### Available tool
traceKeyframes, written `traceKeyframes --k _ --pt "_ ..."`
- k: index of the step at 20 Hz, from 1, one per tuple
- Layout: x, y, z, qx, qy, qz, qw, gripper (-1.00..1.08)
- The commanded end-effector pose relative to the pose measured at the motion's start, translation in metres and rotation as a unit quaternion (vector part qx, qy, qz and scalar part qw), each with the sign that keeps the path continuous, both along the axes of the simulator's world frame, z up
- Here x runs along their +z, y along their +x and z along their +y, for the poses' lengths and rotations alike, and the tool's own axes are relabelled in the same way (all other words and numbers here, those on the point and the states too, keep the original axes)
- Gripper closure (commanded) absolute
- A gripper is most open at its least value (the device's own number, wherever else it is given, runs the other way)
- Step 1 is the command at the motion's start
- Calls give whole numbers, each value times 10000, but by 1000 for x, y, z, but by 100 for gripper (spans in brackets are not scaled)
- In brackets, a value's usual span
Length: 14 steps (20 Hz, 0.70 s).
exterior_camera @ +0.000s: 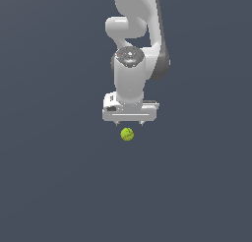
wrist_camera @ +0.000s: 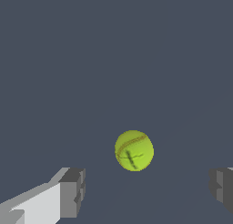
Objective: Pick up the object and move it to a goal position.
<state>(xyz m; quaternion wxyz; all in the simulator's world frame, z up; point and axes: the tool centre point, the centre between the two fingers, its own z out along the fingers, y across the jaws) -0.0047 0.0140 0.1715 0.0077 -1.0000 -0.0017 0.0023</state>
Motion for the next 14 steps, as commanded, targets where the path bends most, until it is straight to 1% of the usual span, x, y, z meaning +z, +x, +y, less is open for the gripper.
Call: traceKeyframes --k 1,10,14 --pt "0 0 0 0 0 0 10000 -92" --pt "-2 -3 -8 -50 -111 -10 9999 -92" --pt "-1 -3 -8 -79 -118 -11 9999 -92"
